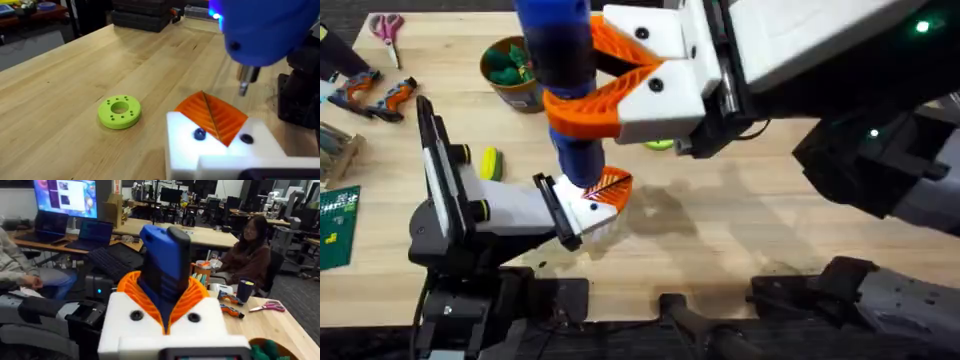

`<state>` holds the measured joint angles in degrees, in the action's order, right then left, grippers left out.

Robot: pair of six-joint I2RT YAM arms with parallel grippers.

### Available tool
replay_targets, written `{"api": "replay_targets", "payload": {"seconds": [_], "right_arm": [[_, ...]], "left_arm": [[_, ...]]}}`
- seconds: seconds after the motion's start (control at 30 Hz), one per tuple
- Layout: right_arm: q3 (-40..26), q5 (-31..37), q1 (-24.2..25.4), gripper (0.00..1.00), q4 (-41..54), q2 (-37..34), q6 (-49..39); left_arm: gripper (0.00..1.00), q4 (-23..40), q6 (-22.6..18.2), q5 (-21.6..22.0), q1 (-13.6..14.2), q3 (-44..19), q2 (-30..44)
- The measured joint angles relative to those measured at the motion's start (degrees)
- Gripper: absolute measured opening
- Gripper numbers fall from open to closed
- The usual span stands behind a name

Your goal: Pick up the gripper from the table and insert it into the empty holder that is missing its gripper. Then pick up a screw, insert it into the mounting hole, and use the screwdriver to tighten it. Finally, clean up the table by picking up the vegetable and placing it into the bucket.

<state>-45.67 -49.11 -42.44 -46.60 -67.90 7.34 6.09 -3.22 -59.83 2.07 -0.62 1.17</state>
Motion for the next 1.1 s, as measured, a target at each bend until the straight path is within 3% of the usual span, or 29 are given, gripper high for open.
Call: {"api": "replay_targets", "payload": {"seconds": [0.37,1.1], "right_arm": [[-1.8,0.0,0.0,0.027,2.5,-7.5,-1.4],[-4.4,-2.8,0.0,0.027,2.6,-7.6,-2.1]], "left_arm": [[0.004,0.0,0.0,0.0,0.0,0.0,0.0],[0.004,0.0,0.0,0.0,0.0,0.0,0.0]]}}
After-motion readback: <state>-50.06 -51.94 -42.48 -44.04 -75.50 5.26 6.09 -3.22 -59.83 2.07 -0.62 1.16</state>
